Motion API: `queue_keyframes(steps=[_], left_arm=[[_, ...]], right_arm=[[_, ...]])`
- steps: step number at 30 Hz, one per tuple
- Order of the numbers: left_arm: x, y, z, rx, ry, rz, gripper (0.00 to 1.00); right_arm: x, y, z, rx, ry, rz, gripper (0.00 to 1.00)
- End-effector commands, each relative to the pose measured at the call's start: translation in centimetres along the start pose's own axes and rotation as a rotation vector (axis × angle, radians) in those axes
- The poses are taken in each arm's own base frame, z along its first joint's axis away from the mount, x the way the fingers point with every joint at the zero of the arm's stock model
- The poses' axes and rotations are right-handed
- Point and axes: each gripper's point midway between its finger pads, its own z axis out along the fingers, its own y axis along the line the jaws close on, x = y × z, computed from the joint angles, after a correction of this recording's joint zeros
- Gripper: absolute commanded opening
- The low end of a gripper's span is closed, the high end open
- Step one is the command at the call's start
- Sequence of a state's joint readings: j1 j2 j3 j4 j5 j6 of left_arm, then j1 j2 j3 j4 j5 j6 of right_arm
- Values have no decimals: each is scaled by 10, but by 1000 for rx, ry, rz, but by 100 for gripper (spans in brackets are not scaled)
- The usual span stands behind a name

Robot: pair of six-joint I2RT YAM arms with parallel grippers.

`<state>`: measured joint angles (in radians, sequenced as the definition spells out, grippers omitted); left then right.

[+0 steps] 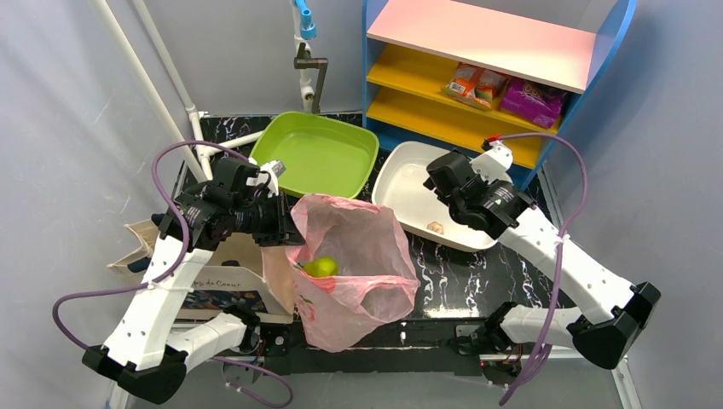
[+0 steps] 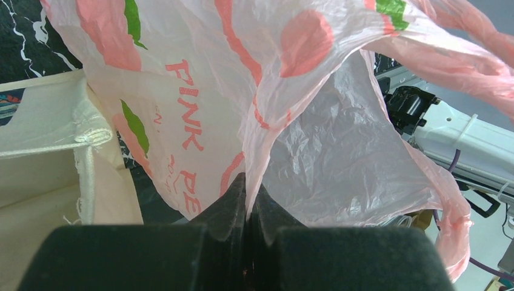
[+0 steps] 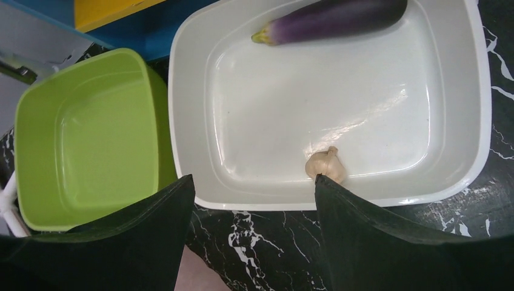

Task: Place the food into the grocery bag and tie it

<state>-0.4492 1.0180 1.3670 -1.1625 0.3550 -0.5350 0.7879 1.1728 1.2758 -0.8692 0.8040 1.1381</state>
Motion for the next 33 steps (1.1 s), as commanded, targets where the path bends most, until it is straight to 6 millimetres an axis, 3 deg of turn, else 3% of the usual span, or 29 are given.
queue_keyframes(steps=[1, 11, 24, 33], left_arm=[[6, 3, -1, -12, 19, 6, 0], [1, 5, -7, -35, -11, 36, 0], [-5, 11, -12, -74, -51, 53, 0], [-8, 22, -13, -136, -59, 72, 0]], right_arm=[[-11, -4, 16, 61, -70, 91, 80], [4, -19, 53, 149, -40, 81, 88], [25, -60, 122, 396, -32, 299, 92], [14, -89, 166, 499, -81, 462, 92]])
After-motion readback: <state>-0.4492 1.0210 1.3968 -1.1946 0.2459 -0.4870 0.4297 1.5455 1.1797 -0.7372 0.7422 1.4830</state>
